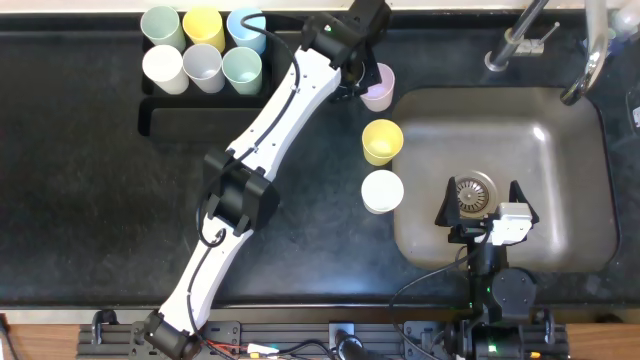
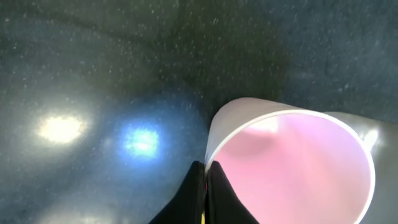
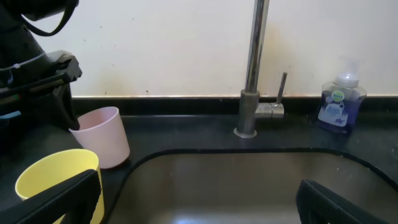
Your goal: Store Cups
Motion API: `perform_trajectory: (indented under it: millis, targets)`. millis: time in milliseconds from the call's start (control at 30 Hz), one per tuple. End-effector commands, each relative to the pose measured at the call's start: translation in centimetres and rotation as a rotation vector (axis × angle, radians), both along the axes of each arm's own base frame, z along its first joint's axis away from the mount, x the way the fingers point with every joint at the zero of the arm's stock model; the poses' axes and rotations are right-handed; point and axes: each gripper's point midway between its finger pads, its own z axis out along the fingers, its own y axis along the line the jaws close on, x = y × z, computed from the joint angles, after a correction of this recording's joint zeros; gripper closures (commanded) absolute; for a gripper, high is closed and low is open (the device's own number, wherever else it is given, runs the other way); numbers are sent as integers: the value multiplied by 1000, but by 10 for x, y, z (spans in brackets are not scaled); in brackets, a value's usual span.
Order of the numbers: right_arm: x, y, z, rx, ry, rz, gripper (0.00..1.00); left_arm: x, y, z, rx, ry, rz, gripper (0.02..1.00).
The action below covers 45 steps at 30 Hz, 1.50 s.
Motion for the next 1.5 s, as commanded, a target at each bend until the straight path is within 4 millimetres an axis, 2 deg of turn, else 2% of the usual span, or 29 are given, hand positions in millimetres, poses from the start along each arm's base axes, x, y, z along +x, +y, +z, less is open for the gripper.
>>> perform_trajectory:
  millis: [33,100,133,267,333,400,467,533,600,667,733,800,900,1000,1233,1500]
  targets:
    - [0,-1,-4,-3,1,-1,5,0,4,-11,5,28,35,982]
    - [0,-1,-4,-3,1,-1,3,2,8,4,-18,15,44,982]
    - [0,-1,-4,-3,2,-1,3,3,12,18,-34,1,49,982]
    - [0,-1,-4,-3,1,-1,3,3,49,102,-78,-106,106,982]
    - [0,-1,-4,-3,1,-1,3,-3,87,152,-75,-176,168,982]
    - [0,-1,-4,-3,1,-1,3,-15,135,187,-44,-214,247,982]
    - [0,-1,-4,-3,1,-1,5,-35,193,211,20,-228,351,982]
    - [0,-1,-4,-3,1,-1,5,-57,247,222,71,-222,455,982]
    - [0,-1,-4,-3,1,-1,3,-76,291,222,87,-216,549,982]
    - [0,-1,-4,-3,1,-1,3,-94,327,210,96,-210,638,982]
    - [0,-1,-4,-3,1,-1,3,-111,352,187,86,-193,706,982]
    - [0,-1,-4,-3,1,-1,3,-123,367,162,60,-174,754,982]
    - [0,-1,-4,-3,1,-1,3,-130,380,129,38,-146,795,982]
    - [0,-1,-4,-3,1,-1,3,-130,387,108,56,-120,812,982]
    - [0,-1,-4,-3,1,-1,5,-114,400,80,99,-77,837,982]
    - [0,-1,-4,-3,1,-1,3,-95,406,50,77,-31,848,982]
